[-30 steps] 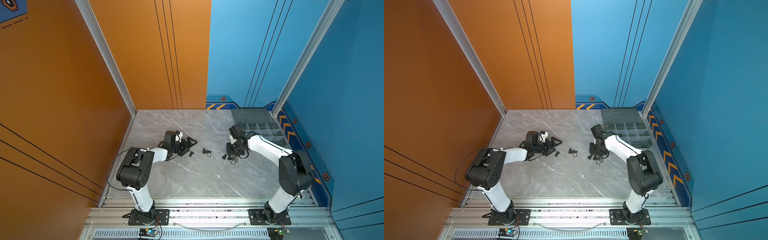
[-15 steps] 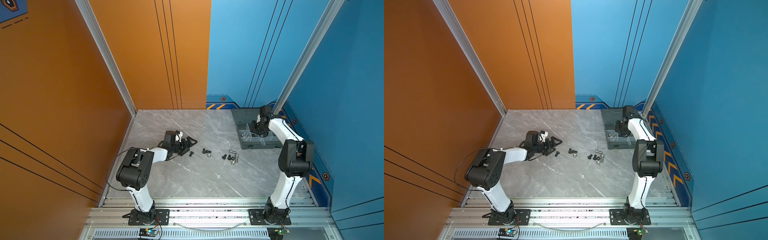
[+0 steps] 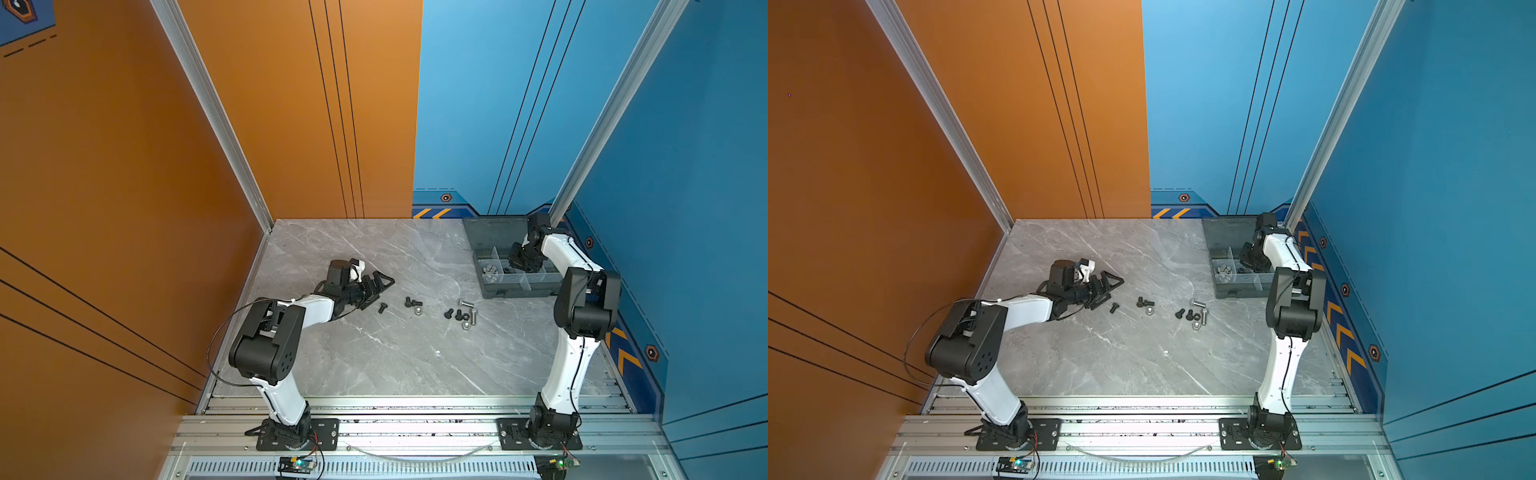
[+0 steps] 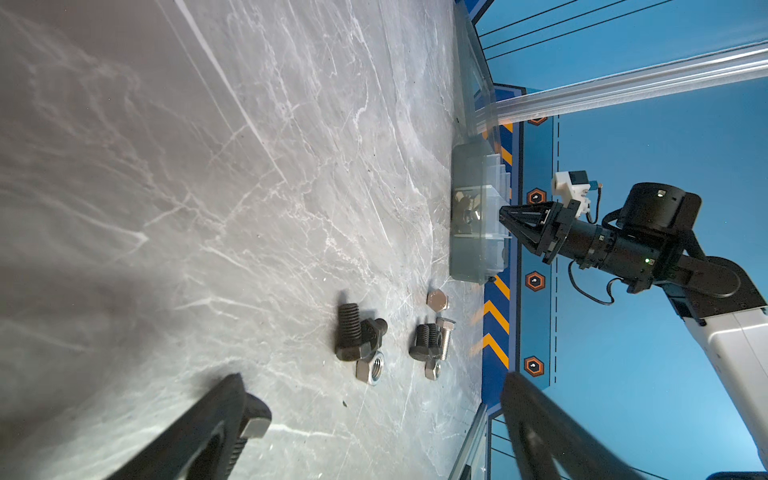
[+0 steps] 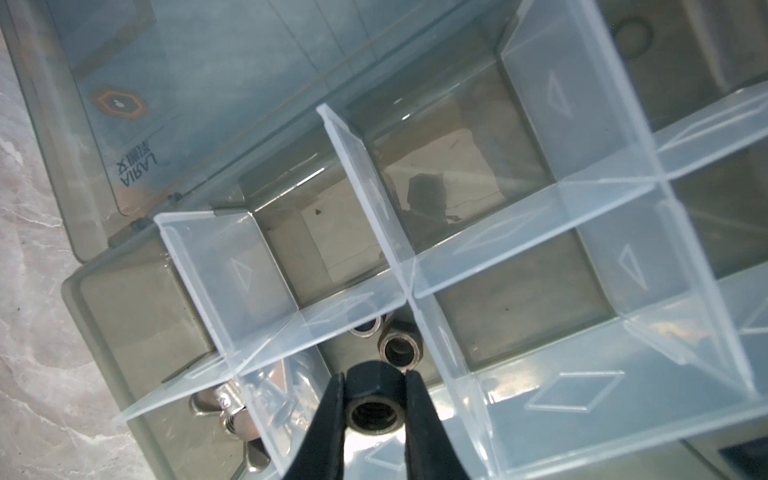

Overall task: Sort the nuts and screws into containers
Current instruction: 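Carry the black hex nut with the right gripper to the organizer box, then open the right gripper to drop the hex nut into the compartment, then move the open right gripper back over the pile of parts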

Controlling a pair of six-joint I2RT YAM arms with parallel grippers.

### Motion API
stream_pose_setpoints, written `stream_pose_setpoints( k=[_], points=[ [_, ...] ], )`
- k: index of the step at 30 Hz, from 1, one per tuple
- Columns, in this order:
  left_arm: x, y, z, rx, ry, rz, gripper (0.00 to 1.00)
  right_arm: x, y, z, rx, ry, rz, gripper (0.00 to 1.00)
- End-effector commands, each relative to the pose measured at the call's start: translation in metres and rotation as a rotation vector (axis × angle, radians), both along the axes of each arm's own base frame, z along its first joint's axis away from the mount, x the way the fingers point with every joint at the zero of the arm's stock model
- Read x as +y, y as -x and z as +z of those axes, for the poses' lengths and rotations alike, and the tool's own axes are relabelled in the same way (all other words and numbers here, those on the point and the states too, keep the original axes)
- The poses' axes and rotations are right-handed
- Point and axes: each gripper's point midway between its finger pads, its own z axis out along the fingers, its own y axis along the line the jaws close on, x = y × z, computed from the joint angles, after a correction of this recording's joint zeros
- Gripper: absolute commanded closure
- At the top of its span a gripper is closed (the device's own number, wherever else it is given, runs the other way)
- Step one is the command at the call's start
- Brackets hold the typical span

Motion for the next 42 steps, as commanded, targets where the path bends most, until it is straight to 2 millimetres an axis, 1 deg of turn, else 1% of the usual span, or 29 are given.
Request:
stream_pose_setpoints(
  k=[1,5,6,10,15,17,19,22,24,26,28,30,32,34,36,38,40,42],
  points=[
    [0.001,-0.003,0.008,-0.026,-0.001,0.007,0.02,-0.002,0.003,-0.004,0.031,0.017,0.008,0.91],
    [0.001,-0.003,0.008,-0.025,-0.002,0.006,0.02,-0.002,0.003,-0.005,0.035,0.019,0.013,0.73],
    [0.001,-0.003,0.008,-0.025,-0.002,0.005,0.02,-0.003,0.003,-0.004,0.034,0.021,0.014,0.70],
    [0.002,-0.002,0.009,-0.024,0.001,0.008,0.02,-0.004,0.004,0.006,0.024,0.016,0.026,0.67],
    [0.005,0.000,0.010,-0.025,-0.006,0.014,0.02,-0.001,0.007,0.028,-0.012,0.000,0.047,0.64],
    [0.005,0.000,0.011,-0.029,-0.007,0.014,0.02,0.008,0.008,0.050,-0.056,-0.029,0.073,0.62],
    [0.006,0.001,0.010,-0.026,-0.008,0.016,0.02,0.021,0.014,0.059,-0.067,-0.048,0.100,0.61],
    [0.006,0.000,0.010,-0.026,-0.008,0.017,0.02,0.044,0.030,0.066,-0.067,-0.062,0.147,0.60],
    [0.006,0.001,0.010,-0.026,-0.008,0.015,0.02,0.062,0.044,0.066,-0.058,-0.063,0.185,0.59],
    [0.006,0.001,0.010,-0.028,-0.007,0.013,0.02,0.082,0.059,0.063,-0.042,-0.063,0.231,0.57],
    [0.007,0.000,0.009,-0.024,-0.006,0.013,0.02,0.102,0.074,0.055,-0.015,-0.072,0.276,0.56],
    [0.007,0.000,0.009,-0.024,-0.006,0.013,0.02,0.123,0.090,0.045,0.021,-0.083,0.319,0.56],
    [0.008,-0.001,0.008,-0.023,-0.007,0.014,0.02,0.150,0.103,0.033,0.039,-0.094,0.362,0.55],
    [0.008,0.000,0.006,-0.017,-0.006,0.013,0.02,0.173,0.114,0.021,0.057,-0.120,0.390,0.55],
    [0.007,0.000,0.005,-0.016,-0.005,0.010,0.02,0.191,0.123,0.010,0.077,-0.129,0.409,0.54],
    [0.008,0.001,0.006,-0.016,-0.005,0.011,0.02,0.198,0.129,-0.001,0.102,-0.127,0.408,0.54],
    [0.009,0.002,0.006,-0.015,-0.004,0.011,0.02,0.201,0.137,-0.012,0.131,-0.142,0.384,0.54],
    [0.011,0.002,0.007,-0.018,-0.004,0.014,0.03,0.201,0.142,-0.019,0.145,-0.150,0.368,0.54]
  ],
)
